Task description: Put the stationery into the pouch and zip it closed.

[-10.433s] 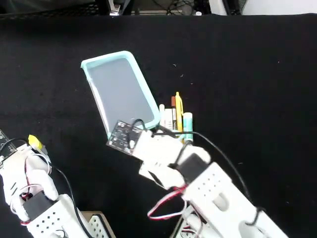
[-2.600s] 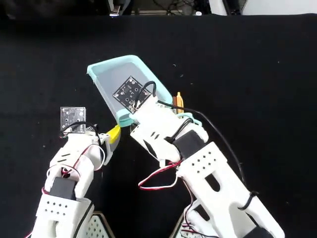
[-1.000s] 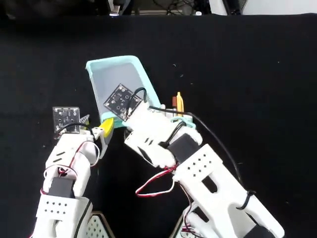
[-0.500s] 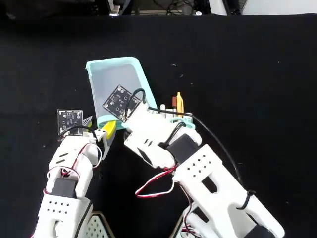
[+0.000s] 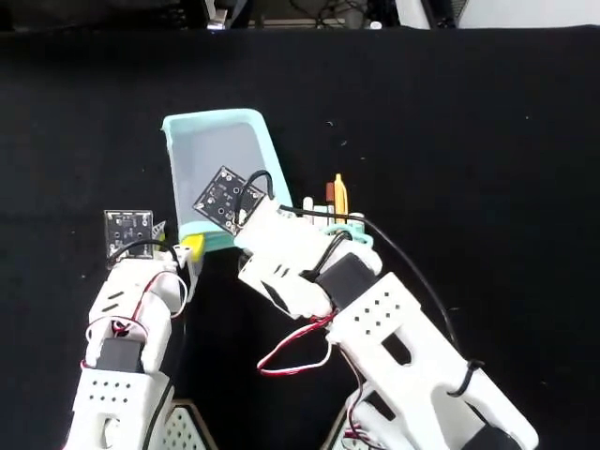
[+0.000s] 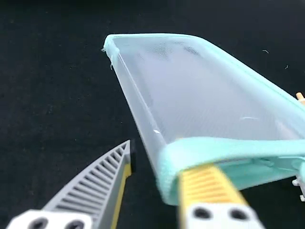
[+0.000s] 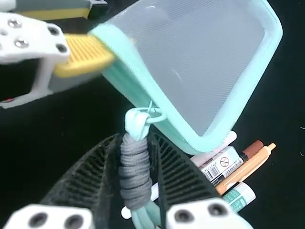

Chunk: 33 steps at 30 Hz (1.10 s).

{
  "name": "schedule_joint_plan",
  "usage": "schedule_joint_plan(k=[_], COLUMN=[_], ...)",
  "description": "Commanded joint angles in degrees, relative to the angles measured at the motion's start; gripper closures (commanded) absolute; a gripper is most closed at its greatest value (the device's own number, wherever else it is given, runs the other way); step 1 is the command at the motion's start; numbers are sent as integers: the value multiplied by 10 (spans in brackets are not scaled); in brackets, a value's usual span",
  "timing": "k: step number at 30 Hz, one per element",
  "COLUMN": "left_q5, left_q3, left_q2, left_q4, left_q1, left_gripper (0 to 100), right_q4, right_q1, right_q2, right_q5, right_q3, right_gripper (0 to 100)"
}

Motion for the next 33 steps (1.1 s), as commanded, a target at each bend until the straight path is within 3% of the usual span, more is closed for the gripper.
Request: schedule_joint_plan(k=[1,5,12,19,23,29,33], left_q5=[-5,-4,47,16,-55,-48,-31], left_q3=[-4,-45,-220,-393,-465,-484,-432], left_q2=[1,-5,0,0,0,-1,-4], left_q4=[-7,57,227,404,476,498,446], left_q1=[-7,-6,15,9,-7,-90,-97], left_gripper=[957,969,970,970,970,970,970], right_q4=[2,2,35,94,93,91,76], right_q1=[-7,-7,-6,-6,-6,16,39], right_q2=[-5,-5,-28,-82,-129,-191,-211], right_q5=[4,4,42,69,92,97,98], right_q3=[-18,-26,-84,-160,-173,-152,-99], right_gripper=[986,986,986,986,986,986,986])
